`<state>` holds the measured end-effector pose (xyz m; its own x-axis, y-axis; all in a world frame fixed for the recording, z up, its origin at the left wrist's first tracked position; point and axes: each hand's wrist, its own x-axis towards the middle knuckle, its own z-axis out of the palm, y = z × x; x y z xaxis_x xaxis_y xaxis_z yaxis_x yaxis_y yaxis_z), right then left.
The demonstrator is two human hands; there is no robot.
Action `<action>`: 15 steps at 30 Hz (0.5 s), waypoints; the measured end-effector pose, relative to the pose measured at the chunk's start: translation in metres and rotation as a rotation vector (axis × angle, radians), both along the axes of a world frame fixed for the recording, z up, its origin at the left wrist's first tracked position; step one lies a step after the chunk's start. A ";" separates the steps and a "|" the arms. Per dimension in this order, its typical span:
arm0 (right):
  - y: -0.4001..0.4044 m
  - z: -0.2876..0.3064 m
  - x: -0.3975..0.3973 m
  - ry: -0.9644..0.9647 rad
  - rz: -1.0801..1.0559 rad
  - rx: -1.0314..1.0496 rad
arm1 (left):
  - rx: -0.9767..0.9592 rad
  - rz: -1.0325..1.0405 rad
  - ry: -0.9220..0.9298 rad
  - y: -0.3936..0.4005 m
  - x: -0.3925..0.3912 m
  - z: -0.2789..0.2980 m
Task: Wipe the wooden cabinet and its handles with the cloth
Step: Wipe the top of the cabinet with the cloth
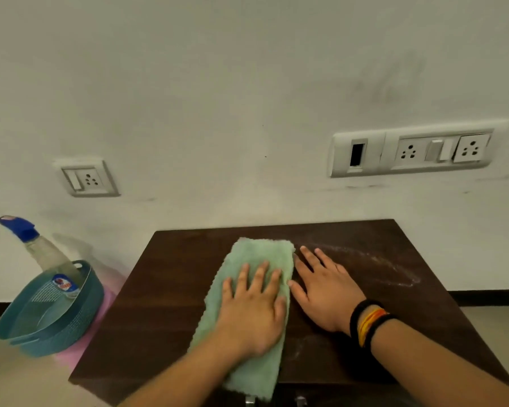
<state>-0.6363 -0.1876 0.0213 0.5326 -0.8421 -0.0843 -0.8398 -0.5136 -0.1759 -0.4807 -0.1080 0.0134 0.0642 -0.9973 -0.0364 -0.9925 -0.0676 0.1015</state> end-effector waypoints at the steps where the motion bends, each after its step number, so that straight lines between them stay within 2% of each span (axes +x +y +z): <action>1: -0.001 0.001 -0.001 -0.002 0.002 0.000 | 0.002 -0.048 0.014 -0.026 0.008 0.001; 2: -0.002 0.001 -0.001 -0.004 0.002 0.002 | 0.012 -0.042 0.022 -0.049 0.025 0.003; 4: -0.005 0.002 -0.005 -0.001 0.001 0.009 | 0.073 0.150 0.012 -0.073 0.076 0.013; 6: -0.006 0.001 -0.011 0.003 -0.001 0.021 | 0.037 0.272 -0.025 -0.048 0.098 0.002; 7: -0.006 -0.001 -0.013 -0.003 -0.008 0.021 | 0.006 0.279 -0.049 -0.029 0.088 -0.001; 9: -0.005 -0.002 -0.013 -0.013 -0.017 0.017 | -0.039 0.163 -0.068 -0.014 0.042 0.000; 12: -0.006 -0.001 -0.009 0.011 -0.012 0.000 | -0.001 -0.024 -0.008 -0.062 0.008 0.000; 15: -0.007 0.000 -0.010 0.009 -0.013 0.005 | 0.063 0.106 0.019 -0.091 0.048 0.010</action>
